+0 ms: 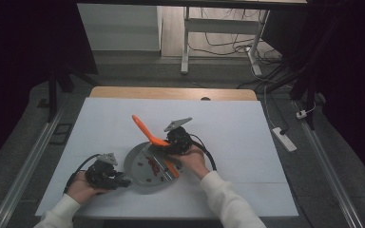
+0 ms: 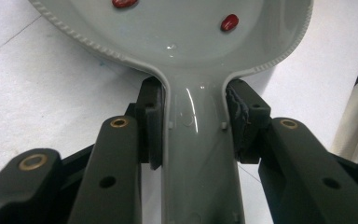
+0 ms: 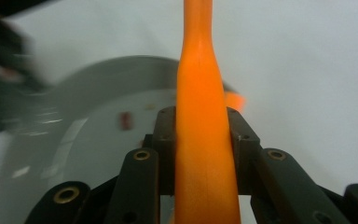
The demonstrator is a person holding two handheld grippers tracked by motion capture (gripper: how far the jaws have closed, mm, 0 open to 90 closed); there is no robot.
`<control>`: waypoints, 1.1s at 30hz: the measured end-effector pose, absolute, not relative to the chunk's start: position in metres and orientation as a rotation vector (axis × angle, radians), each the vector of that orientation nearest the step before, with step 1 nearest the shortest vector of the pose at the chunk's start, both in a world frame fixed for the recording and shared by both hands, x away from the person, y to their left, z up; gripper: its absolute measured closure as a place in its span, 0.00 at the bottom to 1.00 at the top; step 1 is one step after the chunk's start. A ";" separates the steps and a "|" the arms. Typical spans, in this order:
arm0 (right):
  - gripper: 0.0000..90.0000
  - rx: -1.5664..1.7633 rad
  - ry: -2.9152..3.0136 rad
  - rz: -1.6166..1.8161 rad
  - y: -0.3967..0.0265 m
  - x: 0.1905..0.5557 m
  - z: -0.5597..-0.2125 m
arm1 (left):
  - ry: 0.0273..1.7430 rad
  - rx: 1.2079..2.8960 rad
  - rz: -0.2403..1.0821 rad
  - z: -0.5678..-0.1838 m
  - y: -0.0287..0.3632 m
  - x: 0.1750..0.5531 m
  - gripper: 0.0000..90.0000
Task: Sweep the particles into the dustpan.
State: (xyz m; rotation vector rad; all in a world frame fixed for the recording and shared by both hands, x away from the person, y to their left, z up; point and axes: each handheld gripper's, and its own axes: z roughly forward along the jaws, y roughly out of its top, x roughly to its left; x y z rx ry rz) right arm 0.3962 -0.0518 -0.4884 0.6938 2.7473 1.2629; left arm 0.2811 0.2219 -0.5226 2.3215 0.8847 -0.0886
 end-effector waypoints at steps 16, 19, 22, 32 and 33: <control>0.77 0.788 2.412 1.181 -0.152 0.369 -0.452 | 0.854 2.328 -0.089 -0.522 0.220 0.278 0.68; 0.77 0.893 2.365 1.170 -0.173 0.373 -0.455 | 0.850 2.330 -0.091 -0.522 0.220 0.278 0.68; 0.77 0.914 2.354 1.164 -0.178 0.375 -0.458 | 0.842 2.328 -0.100 -0.521 0.221 0.277 0.68; 0.77 0.882 2.422 1.102 -0.159 0.374 -0.477 | 0.819 2.339 -0.098 -0.517 0.223 0.273 0.68; 0.77 0.877 2.432 1.095 -0.157 0.374 -0.479 | 0.817 2.340 -0.101 -0.517 0.222 0.273 0.68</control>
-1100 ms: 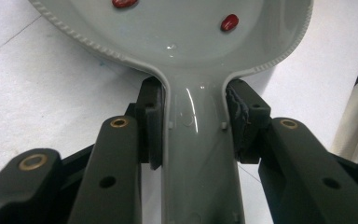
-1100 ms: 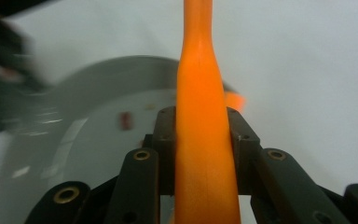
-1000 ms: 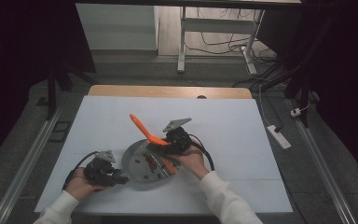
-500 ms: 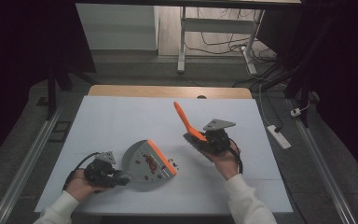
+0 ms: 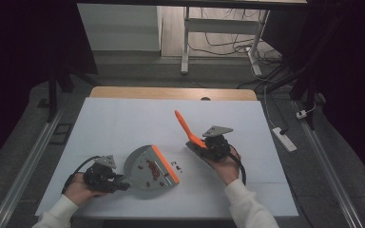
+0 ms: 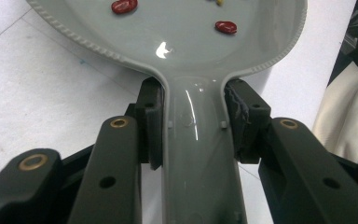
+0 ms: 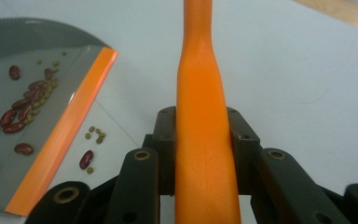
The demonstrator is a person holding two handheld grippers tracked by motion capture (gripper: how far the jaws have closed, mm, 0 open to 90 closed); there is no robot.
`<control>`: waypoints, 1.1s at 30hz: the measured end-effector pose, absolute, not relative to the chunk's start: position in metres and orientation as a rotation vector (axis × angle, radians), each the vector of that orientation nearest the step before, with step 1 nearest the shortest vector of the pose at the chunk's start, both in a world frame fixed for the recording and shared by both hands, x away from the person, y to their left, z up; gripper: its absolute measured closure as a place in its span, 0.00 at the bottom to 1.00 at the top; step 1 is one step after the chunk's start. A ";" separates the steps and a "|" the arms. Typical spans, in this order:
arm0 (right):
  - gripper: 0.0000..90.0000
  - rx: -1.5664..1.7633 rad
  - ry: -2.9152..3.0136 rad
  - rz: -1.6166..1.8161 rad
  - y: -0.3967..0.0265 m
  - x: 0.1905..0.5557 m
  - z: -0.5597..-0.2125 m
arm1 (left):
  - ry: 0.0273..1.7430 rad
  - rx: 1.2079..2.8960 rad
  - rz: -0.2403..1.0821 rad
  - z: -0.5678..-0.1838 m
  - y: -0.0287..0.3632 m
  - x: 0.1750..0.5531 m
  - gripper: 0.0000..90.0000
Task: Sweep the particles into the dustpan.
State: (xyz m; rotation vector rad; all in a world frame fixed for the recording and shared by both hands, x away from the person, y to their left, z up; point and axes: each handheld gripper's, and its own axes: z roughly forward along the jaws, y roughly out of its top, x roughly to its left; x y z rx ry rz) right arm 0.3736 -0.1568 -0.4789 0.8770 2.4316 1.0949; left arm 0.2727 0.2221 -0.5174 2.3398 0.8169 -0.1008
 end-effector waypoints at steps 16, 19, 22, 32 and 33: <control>0.77 0.828 2.496 1.088 -0.137 0.368 -0.490 | 0.820 2.342 -0.094 -0.517 0.217 0.272 0.69; 0.77 0.819 2.500 1.089 -0.135 0.367 -0.491 | 0.822 2.339 -0.091 -0.517 0.217 0.272 0.69; 0.77 0.825 2.504 1.097 -0.134 0.366 -0.492 | 0.820 2.342 -0.085 -0.517 0.217 0.272 0.69; 0.77 0.817 2.537 1.135 -0.124 0.361 -0.495 | 0.817 2.344 -0.081 -0.516 0.215 0.271 0.69; 0.77 0.817 2.539 1.141 -0.122 0.360 -0.496 | 0.818 2.343 -0.085 -0.516 0.215 0.272 0.69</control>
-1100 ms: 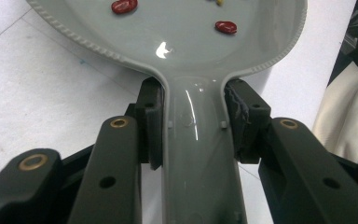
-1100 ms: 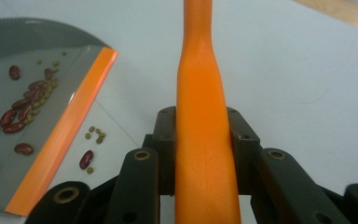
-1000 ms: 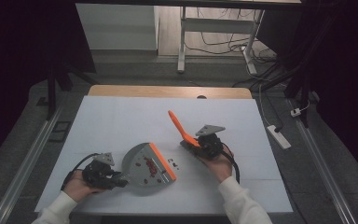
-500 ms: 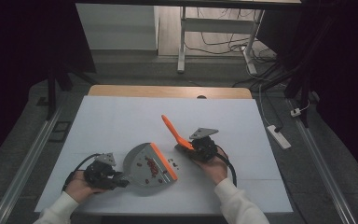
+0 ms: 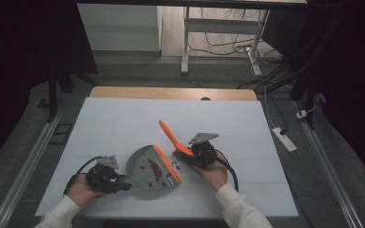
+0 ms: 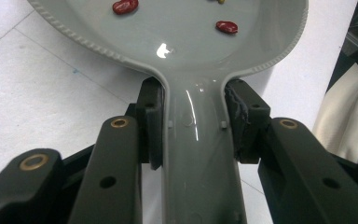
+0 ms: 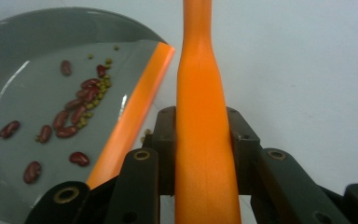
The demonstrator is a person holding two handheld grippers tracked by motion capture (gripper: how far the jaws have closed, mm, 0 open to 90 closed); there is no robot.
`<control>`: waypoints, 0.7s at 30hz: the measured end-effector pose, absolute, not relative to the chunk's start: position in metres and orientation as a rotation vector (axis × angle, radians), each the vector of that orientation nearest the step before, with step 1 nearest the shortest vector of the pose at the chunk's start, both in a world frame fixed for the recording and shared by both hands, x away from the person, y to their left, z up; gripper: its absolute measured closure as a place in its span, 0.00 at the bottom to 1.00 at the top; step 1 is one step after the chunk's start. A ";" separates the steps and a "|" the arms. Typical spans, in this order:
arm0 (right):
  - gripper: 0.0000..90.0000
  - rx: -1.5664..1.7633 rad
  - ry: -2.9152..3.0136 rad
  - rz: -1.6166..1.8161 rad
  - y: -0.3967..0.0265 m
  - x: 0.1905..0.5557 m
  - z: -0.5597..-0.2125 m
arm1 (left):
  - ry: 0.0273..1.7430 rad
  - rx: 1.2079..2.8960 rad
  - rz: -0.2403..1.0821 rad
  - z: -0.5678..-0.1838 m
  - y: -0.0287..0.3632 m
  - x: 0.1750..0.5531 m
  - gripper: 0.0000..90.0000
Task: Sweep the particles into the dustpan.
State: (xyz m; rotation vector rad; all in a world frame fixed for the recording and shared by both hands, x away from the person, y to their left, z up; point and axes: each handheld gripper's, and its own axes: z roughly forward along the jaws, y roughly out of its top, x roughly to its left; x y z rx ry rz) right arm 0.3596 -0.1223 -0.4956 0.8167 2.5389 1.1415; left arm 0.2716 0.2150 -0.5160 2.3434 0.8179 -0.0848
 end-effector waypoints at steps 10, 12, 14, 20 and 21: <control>0.77 0.821 2.546 1.161 -0.107 0.349 -0.497 | 0.822 2.341 -0.092 -0.516 0.213 0.272 0.69; 0.77 0.835 2.557 1.179 -0.104 0.347 -0.498 | 0.822 2.342 -0.091 -0.517 0.213 0.272 0.69; 0.77 0.859 2.565 1.234 -0.099 0.344 -0.498 | 0.821 2.341 -0.093 -0.517 0.213 0.272 0.69; 0.77 0.827 2.601 1.376 -0.088 0.335 -0.490 | 0.820 2.342 -0.092 -0.517 0.213 0.272 0.69; 0.77 0.800 2.563 1.375 -0.089 0.333 -0.485 | 0.819 2.342 -0.093 -0.517 0.213 0.272 0.69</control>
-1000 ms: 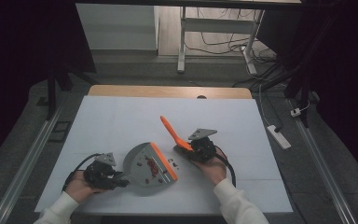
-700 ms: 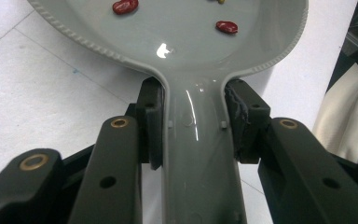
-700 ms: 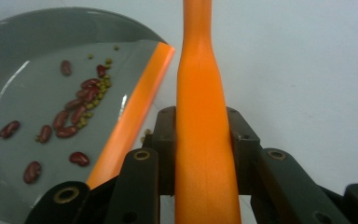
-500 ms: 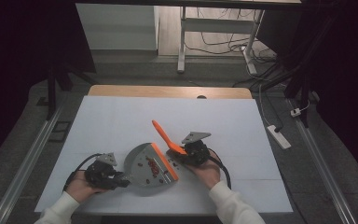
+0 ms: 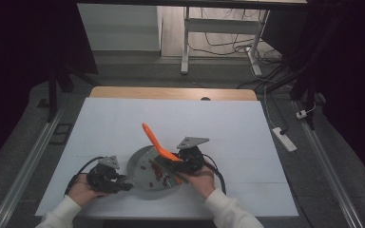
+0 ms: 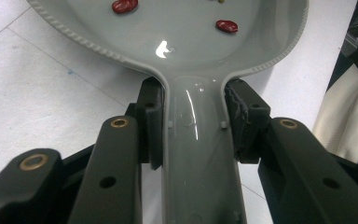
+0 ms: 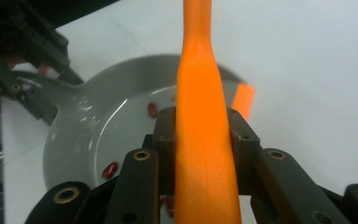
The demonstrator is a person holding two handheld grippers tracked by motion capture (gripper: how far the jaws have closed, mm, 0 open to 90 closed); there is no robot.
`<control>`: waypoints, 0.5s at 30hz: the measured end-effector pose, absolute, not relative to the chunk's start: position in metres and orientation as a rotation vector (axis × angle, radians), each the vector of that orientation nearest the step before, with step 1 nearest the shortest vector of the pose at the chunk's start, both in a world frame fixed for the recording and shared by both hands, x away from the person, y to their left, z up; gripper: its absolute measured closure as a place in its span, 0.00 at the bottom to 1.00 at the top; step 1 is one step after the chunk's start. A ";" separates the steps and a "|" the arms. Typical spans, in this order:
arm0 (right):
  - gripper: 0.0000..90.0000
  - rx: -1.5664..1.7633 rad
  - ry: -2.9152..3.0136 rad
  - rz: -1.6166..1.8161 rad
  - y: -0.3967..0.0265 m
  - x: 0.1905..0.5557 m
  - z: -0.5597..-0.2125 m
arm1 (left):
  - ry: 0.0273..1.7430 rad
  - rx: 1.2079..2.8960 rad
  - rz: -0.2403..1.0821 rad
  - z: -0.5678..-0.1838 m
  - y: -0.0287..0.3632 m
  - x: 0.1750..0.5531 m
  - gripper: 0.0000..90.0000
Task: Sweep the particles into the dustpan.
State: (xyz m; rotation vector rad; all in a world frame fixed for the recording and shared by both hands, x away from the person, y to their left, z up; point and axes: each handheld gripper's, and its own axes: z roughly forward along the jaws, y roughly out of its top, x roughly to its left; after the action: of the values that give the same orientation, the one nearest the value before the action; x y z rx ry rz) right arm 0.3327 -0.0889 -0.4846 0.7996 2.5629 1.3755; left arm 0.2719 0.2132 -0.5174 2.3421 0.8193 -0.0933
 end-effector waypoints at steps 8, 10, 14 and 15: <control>0.77 0.902 2.447 1.311 -0.119 0.349 -0.479 | 0.819 2.343 -0.099 -0.518 0.213 0.272 0.69; 0.77 0.933 2.449 1.268 -0.124 0.352 -0.481 | 0.819 2.343 -0.096 -0.518 0.213 0.272 0.69; 0.77 0.961 2.463 1.233 -0.129 0.352 -0.486 | 0.821 2.340 -0.098 -0.517 0.215 0.271 0.69; 0.77 0.973 2.473 1.203 -0.129 0.350 -0.489 | 0.821 2.338 -0.099 -0.518 0.215 0.271 0.69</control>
State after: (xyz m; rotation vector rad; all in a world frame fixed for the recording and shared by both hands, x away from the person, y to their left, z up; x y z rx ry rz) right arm 0.3503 -0.1285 -0.4894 0.9735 2.4725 1.2026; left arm 0.2709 0.2155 -0.5177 2.3382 0.8205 -0.0992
